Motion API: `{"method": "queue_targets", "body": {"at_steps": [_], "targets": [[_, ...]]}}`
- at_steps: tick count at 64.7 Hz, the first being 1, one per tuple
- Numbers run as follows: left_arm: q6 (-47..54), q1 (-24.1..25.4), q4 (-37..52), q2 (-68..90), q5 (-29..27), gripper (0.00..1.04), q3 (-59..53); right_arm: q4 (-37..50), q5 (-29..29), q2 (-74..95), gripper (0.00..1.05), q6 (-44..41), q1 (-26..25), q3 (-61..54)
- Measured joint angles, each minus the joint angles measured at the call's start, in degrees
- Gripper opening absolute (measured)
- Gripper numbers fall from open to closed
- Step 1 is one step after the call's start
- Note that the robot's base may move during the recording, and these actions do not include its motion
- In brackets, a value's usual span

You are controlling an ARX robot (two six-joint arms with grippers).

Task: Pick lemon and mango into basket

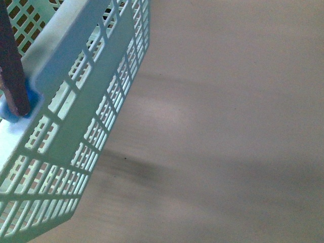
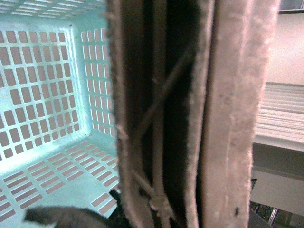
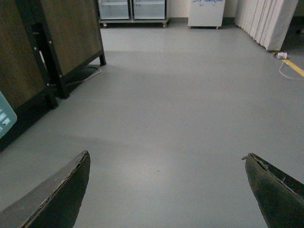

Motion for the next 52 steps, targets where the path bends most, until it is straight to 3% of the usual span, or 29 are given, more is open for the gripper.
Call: {"method": "queue_targets", "body": {"at_steps": [52], "targets": [[0.0,0.0,-0.2,0.1,-0.1,0.15,0.0,0.0,0.0,0.0,0.96,0.0,0.0,0.0]]}}
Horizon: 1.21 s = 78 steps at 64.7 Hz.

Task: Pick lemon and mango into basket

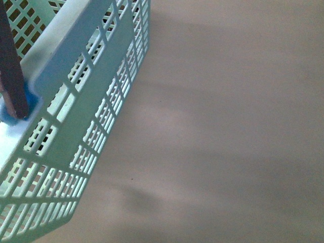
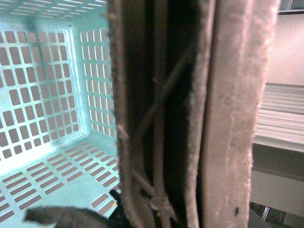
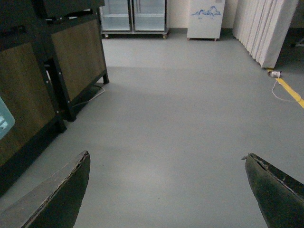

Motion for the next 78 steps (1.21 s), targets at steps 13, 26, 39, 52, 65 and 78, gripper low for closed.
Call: {"method": "queue_targets", "body": {"at_steps": [13,26,39,52,65,78], "targets": [[0.0,0.0,0.0,0.0,0.0,0.15,0.0,0.0,0.0,0.0,0.96,0.0,0.0,0.0],[0.0,0.0,0.0,0.0,0.0,0.15,0.0,0.0,0.0,0.0,0.96,0.0,0.0,0.0],[0.0,0.0,0.0,0.0,0.0,0.15,0.0,0.0,0.0,0.0,0.96,0.0,0.0,0.0],[0.0,0.0,0.0,0.0,0.0,0.15,0.0,0.0,0.0,0.0,0.96,0.0,0.0,0.0],[0.0,0.0,0.0,0.0,0.0,0.15,0.0,0.0,0.0,0.0,0.96,0.0,0.0,0.0],[0.0,0.0,0.0,0.0,0.0,0.15,0.0,0.0,0.0,0.0,0.96,0.0,0.0,0.0]]}}
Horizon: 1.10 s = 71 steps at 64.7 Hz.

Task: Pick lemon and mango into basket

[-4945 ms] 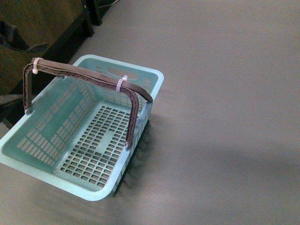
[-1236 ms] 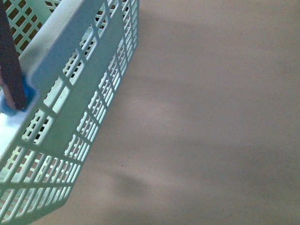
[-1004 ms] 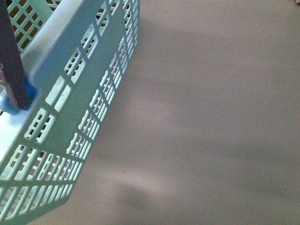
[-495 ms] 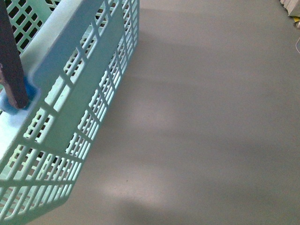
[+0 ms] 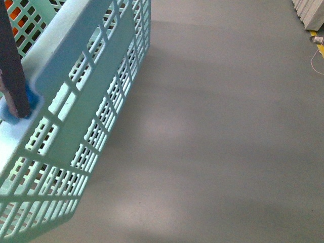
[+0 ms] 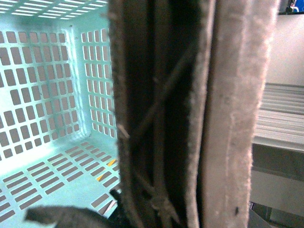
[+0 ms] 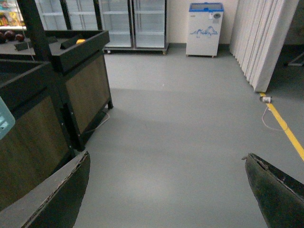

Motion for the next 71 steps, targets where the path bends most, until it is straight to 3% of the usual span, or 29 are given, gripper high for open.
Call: {"method": "queue_targets", "body": {"at_steps": [71], "targets": [[-0.5,-0.1,0.0,0.0,0.0,0.15,0.1,0.0,0.0,0.0,0.96,0.0,0.0,0.0]]}}
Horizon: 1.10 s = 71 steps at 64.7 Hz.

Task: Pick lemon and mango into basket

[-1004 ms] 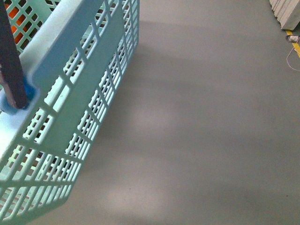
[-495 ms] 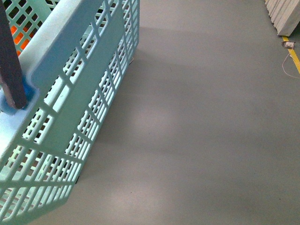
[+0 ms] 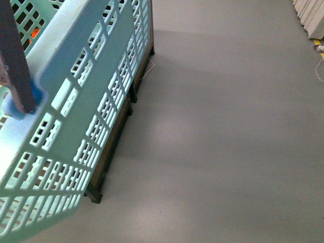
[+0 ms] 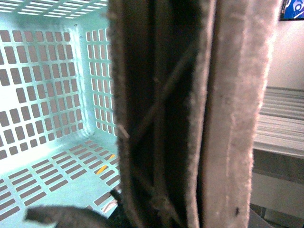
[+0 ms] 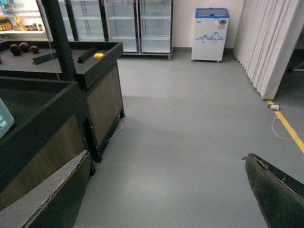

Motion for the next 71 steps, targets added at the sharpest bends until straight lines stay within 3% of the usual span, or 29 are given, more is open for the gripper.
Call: {"method": "queue_targets", "body": {"at_steps": [71], "targets": [[0.0,0.1,-0.1,0.0,0.0,0.15,0.0,0.0,-0.2,0.0,0.96,0.0,0.0,0.0]]}}
